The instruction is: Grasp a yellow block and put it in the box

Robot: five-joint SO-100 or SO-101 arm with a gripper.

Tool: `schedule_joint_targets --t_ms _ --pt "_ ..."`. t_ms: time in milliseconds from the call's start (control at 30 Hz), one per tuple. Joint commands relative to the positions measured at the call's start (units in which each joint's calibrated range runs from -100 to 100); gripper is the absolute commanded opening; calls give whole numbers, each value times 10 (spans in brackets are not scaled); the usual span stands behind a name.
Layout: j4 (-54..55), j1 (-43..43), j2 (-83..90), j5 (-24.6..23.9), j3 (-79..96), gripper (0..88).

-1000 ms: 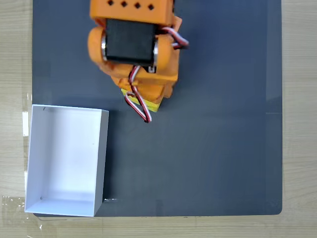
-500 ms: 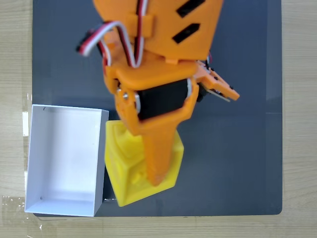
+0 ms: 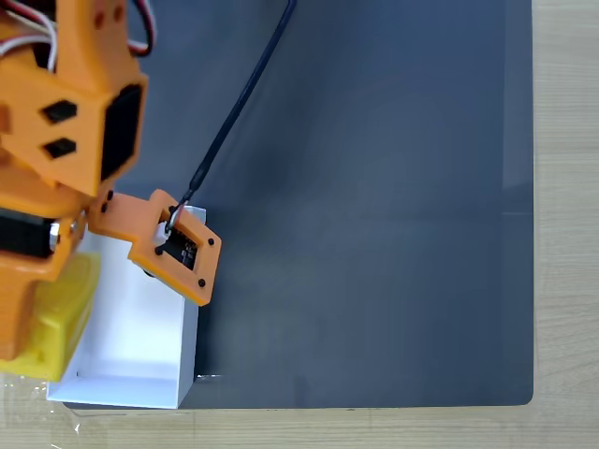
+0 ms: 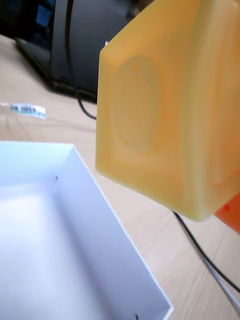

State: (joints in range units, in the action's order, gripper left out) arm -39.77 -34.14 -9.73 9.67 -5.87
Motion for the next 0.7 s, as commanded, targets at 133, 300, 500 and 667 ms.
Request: schedule_joint_targets --t_ms 133,300,500,667 --pt "16 -2 -68 -1 -31 203" --pt "29 4 -100 1 -35 203" --pt "30 17 -127 5 -48 267" --pt "31 25 -122 15 -50 322"
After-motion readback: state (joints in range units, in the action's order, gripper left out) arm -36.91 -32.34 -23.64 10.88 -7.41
